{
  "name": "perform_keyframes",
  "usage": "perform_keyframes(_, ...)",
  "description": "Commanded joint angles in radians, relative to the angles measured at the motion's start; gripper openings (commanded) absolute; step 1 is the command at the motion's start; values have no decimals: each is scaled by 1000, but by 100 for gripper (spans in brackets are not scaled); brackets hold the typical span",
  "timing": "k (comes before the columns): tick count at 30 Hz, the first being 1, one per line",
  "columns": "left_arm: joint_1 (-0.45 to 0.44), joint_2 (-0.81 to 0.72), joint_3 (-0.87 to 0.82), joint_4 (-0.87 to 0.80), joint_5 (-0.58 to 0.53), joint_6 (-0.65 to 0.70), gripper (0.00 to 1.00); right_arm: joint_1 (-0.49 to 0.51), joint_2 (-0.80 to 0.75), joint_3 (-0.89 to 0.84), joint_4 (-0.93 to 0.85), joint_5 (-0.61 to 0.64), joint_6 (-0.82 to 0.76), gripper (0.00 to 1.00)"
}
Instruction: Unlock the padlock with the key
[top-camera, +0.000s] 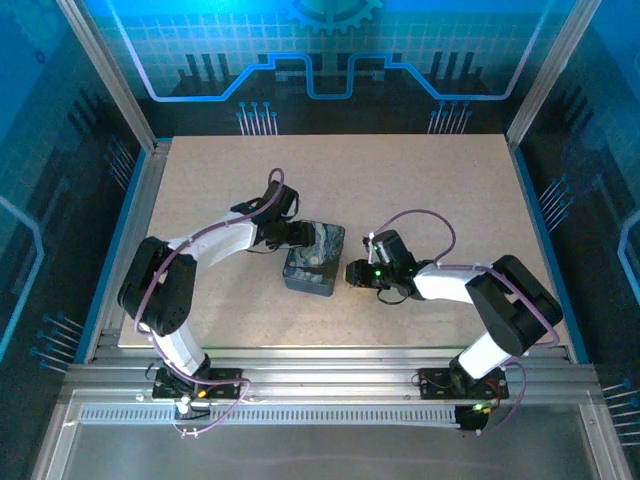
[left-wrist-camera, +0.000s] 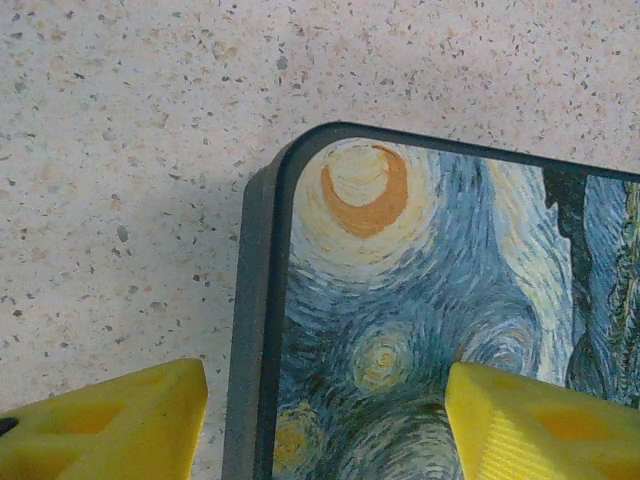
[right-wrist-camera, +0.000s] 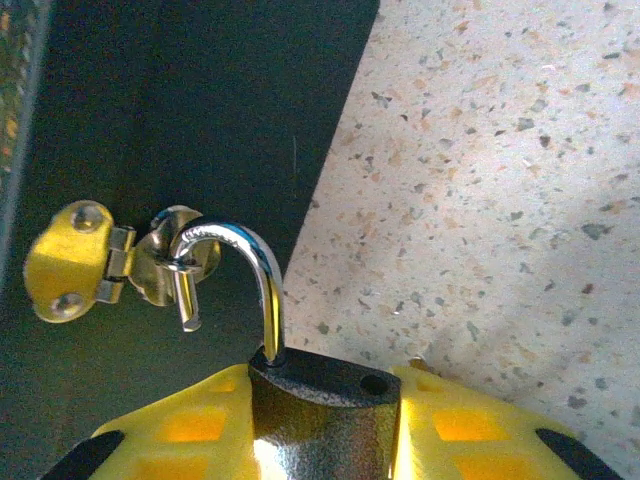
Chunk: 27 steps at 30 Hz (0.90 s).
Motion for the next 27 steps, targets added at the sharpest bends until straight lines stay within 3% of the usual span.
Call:
perform_keyframes(1,-12,42,-44,-35,-5,-1,65,-15,-16,-7,127,-35,77,25)
perform_keyframes(10,-16,48,-56,-27,-1,-7,64,-18,-16,-20,234,45,200,23)
perform_keyframes(15,-12,27,-45,-38,-2,-11,65,-31,-53,-9,111,146,213,28)
perform_keyframes(20,4,-20,-15,-43,36,-23,68,-77,-97,3,-97,204,151,40)
perform_keyframes(24,19,-59,18,-63,46,-19,70,-133,-112,23,-188,191,75,59)
perform_keyframes(27,39,-90,16,-55,46,-7,71,-163,-130,59,-266,175,-22,63)
